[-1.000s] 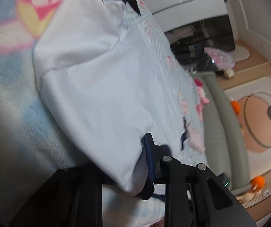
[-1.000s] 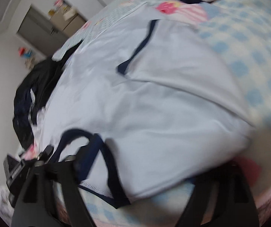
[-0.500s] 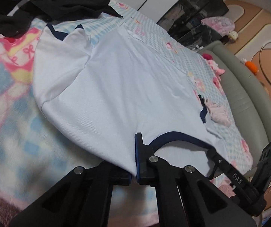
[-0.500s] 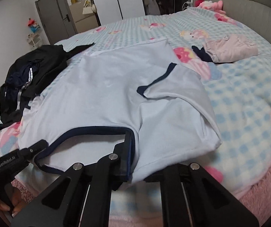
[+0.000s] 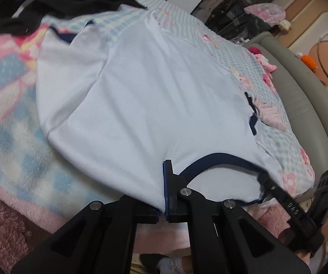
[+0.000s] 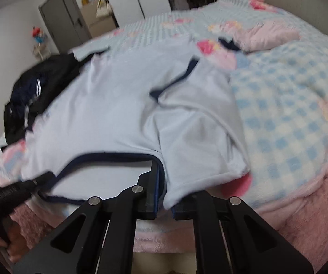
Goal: Fold clothes
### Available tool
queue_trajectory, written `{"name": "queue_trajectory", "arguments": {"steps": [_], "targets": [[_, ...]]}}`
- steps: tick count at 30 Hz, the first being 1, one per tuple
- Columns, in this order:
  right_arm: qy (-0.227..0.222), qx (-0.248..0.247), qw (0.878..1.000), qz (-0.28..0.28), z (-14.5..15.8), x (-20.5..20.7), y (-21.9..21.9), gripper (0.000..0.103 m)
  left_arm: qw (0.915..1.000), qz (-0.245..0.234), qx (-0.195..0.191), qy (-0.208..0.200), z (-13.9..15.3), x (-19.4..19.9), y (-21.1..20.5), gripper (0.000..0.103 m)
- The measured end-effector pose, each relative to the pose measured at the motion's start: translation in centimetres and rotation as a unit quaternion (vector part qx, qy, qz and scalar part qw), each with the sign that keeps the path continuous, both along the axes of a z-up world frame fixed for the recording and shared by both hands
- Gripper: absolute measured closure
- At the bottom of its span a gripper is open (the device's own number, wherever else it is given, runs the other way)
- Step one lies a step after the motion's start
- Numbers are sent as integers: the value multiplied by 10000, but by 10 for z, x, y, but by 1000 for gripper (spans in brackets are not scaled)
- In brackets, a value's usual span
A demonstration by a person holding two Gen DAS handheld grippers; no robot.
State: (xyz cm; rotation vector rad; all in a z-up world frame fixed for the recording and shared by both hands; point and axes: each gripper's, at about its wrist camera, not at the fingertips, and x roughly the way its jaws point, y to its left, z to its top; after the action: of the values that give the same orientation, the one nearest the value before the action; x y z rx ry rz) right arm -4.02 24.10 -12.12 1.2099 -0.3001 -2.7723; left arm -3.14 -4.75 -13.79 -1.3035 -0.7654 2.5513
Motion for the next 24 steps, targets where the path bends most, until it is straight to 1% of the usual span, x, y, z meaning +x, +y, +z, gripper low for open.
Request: {"name": "queue_trajectory", "arguments": {"steps": [3,4,5,6,7,8,9,10,12,14,16,18,20,21,22,24], "targets": [[279,229,9993,-14,12,7,-1,98,9998,-109,-165,-8,4,-2,12,101],[226,249,9994,-1,10,7,0,98,9996,-149,-229,-16,5,-3,17,100],[43,223,9997,31,4,4,2,97,9993,-160,-299,-129,0,-4,19,100],[-256,161,9995,50,-8,-1,5,97,9990,-162,-260,-328,-10,-6,18,99],[-661,66,9978,57,-24,-6,8,95,9985,-162,-139,-497,-17,-8,17,98],[-916,-61,9958,25,-33,-7,11,92,9978,-162,45,-638,-22,-7,13,98],[-1034,-219,9944,-42,-37,-5,14,91,9973,-167,184,-695,-23,-4,7,98],[-1067,-306,9938,-94,-35,-1,16,89,9971,-188,206,-705,-20,0,4,96],[-968,-170,9950,-160,-21,9,17,80,9967,-276,9,-765,-13,10,-1,89],[-791,23,9966,-208,-7,26,16,79,9963,-289,-200,-784,-4,22,-7,88],[-578,184,9980,-185,5,39,12,79,9970,-238,-525,-518,13,28,-12,88],[-333,323,9989,-78,18,42,5,79,9960,-349,-814,-92,32,23,-9,88],[-52,513,9985,196,30,29,-7,79,9937,-550,-933,283,47,9,-1,87],[-19,624,9976,287,33,20,-13,79,9926,-679,-933,369,48,-2,4,81],[-68,634,9972,393,35,7,-19,78,9915,-819,-923,419,48,-12,8,76],[-83,372,9980,499,33,-15,-23,72,9898,-1017,-994,125,38,-30,15,76]]}}
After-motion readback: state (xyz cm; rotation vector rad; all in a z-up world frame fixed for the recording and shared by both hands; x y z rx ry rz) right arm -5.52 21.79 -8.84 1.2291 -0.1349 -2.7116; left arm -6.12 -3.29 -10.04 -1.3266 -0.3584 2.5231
